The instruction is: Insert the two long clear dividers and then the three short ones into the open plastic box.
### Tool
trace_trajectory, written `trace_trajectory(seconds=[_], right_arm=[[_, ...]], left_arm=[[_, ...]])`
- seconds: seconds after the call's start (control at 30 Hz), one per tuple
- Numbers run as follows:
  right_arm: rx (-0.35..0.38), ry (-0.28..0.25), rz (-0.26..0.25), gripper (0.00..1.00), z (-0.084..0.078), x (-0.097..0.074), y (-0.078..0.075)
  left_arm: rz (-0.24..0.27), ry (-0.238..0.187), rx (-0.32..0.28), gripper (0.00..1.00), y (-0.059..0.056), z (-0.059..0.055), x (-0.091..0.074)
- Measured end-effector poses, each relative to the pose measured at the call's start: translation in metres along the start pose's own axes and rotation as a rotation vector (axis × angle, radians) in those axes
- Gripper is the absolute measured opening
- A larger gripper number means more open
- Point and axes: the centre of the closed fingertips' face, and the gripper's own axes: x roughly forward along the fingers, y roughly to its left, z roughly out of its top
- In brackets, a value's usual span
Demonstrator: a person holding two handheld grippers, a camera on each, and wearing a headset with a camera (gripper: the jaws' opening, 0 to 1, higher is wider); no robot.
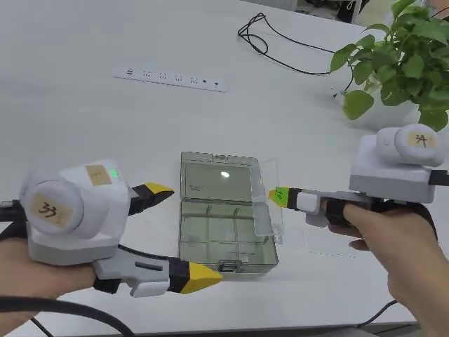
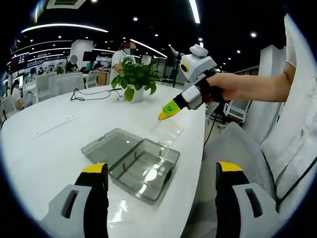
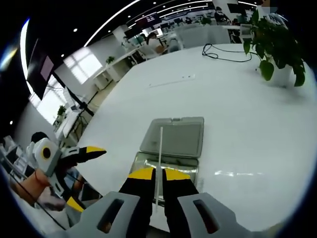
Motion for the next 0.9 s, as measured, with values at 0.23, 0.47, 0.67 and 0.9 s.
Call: trace_trajectory(seconds=[0.23, 0.47, 0.67, 0.9], right_arm=[[0.052, 0.084, -0.038, 0.07, -0.015, 0.012, -0.005], [0.101, 0.124, -0.076, 0.07, -0.026, 0.021, -0.014], [0.136, 0.156, -0.084, 0.07, -0.036, 0.027, -0.017], [0.166, 0.181, -0.090, 0.07, -0.041, 0.036, -0.023]], left_arm=[[-0.015, 0.013, 0.008, 0.96, 0.002, -0.007, -0.002], [-0.022, 0.013, 0.009, 0.96, 0.006, -0.011, -0.004], [-0.035, 0.016, 0.002, 0.96, 0.005, -0.015, -0.001], [-0.044, 0.010, 0.000, 0.96, 0.003, -0.015, 0.001]])
